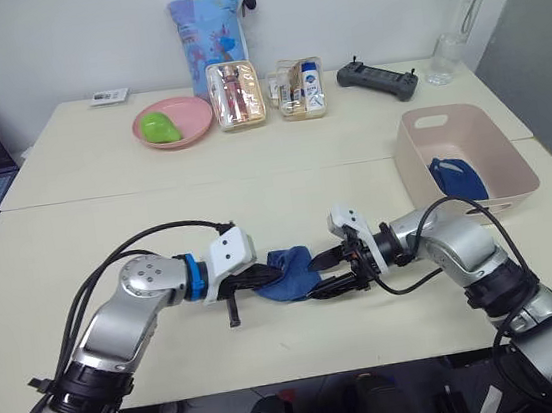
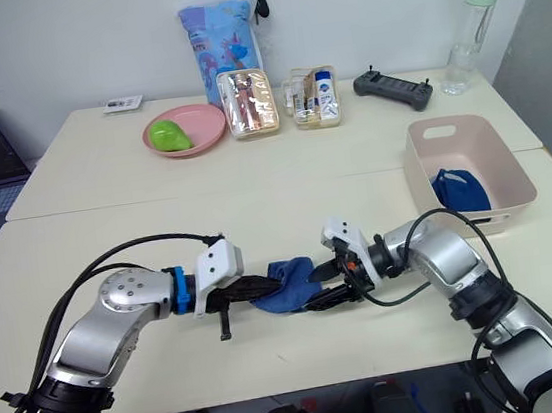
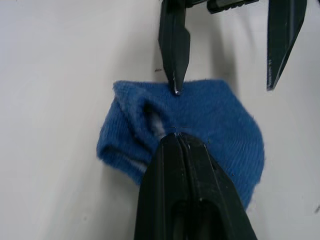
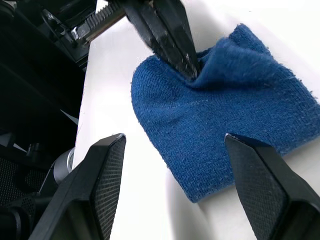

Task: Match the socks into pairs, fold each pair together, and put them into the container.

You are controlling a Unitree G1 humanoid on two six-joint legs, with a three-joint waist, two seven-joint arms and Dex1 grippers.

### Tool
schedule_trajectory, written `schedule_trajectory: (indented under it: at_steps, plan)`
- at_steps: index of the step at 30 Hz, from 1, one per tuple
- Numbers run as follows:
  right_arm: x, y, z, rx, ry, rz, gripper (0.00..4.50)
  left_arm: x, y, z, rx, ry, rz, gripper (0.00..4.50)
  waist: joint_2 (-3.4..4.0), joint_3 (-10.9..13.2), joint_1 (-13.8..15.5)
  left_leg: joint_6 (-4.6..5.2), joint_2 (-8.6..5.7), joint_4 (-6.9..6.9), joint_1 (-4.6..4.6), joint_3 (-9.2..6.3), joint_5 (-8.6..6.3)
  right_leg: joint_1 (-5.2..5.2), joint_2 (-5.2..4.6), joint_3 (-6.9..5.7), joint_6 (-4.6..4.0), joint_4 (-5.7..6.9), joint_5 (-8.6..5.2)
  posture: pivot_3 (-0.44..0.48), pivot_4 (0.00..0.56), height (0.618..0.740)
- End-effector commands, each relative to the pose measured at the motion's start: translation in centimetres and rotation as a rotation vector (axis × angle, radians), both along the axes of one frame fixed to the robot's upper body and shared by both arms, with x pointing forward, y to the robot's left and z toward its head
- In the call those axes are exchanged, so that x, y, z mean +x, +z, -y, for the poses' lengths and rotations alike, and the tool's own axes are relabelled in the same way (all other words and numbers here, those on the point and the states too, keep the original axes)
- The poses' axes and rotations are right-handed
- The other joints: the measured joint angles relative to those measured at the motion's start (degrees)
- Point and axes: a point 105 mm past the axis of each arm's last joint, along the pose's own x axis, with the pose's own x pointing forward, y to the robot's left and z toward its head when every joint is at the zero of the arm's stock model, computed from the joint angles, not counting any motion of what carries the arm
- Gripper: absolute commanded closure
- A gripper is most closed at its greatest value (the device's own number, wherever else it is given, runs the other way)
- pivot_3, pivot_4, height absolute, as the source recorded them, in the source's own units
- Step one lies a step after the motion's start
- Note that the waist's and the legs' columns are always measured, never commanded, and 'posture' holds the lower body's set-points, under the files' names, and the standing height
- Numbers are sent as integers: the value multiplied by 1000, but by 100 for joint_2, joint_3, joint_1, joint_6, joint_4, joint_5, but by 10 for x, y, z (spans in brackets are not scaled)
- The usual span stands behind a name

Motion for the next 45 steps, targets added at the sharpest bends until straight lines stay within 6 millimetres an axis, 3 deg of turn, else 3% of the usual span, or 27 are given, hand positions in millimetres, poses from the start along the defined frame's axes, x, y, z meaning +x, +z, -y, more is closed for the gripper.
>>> schedule_trajectory:
  at_steps: [1, 6, 12, 15, 24, 29, 33, 38, 42, 45]
  plan:
    - [-2, 6, -6, 16, 22, 41, 1133, 2, 10, -6, -30, 35, 28, 4500, 0, 0, 6, 0, 0, 1, 0, 0, 0, 0, 0, 0, 0, 0, 0, 0, 150, 740]
    - [-3, -6, -6, -32, 25, 55, 1133, 1, 19, -10, -75, 71, 34, 4500, 0, 0, 6, 0, 0, 1, 0, 0, 0, 0, 0, 0, 0, 0, 0, 0, 150, 740]
    - [-3, 2, -10, 7, 42, 58, 1133, -9, 58, 12, -275, 8, 19, 4500, 0, 0, 6, 0, 0, 3, -1, 0, 0, 2, 0, 0, 0, 0, 0, 0, 150, 740]
    - [-2, 10, -14, 48, 41, 51, 1133, -13, 49, 22, -214, -33, 12, 4500, 0, 0, -2, 0, 0, 2, 1, 1, 0, 2, 0, 0, 0, 0, 0, 0, 150, 740]
    - [-2, 8, -7, 24, 36, 59, 1133, -5, 12, 33, -111, -47, 13, 4500, 0, 0, 9, 0, -1, 1, 2, 2, 0, 2, 0, 1, 0, 0, 0, 0, 150, 740]
    - [-5, 5, -7, 13, 42, 53, 1133, 6, -6, 13, 11, -8, 54, 4500, 0, 0, -3, 0, 0, 1, 2, 2, 0, 1, 1, 1, 0, 1, 0, 0, 150, 740]
    - [-7, 3, -6, 7, 47, 48, 1133, 15, -4, -7, 41, 57, 85, 4500, 0, 0, 6, 0, 0, 0, 2, 1, 0, 1, 1, 1, 0, 1, 0, 0, 150, 740]
    - [-8, 2, -5, -1, 54, 46, 1133, 14, -2, -19, 36, 89, 88, 4500, 0, 0, 7, 0, 0, 1, 1, 1, 0, 1, 0, 1, 0, -1, 0, 0, 150, 740]
    - [-8, 2, -4, -5, 56, 49, 1133, 7, 9, -13, -46, 84, 74, 4500, 0, 0, 7, 0, 0, 1, 1, 0, 0, 1, 0, 0, 0, 0, 0, 0, 150, 740]
    - [-8, 2, -4, -8, 59, 49, 1133, 1, 28, -1, -179, 59, 63, 4500, 0, 0, 8, 0, 0, 2, -1, 0, 0, 1, -1, 0, 0, -1, 0, 0, 150, 740]
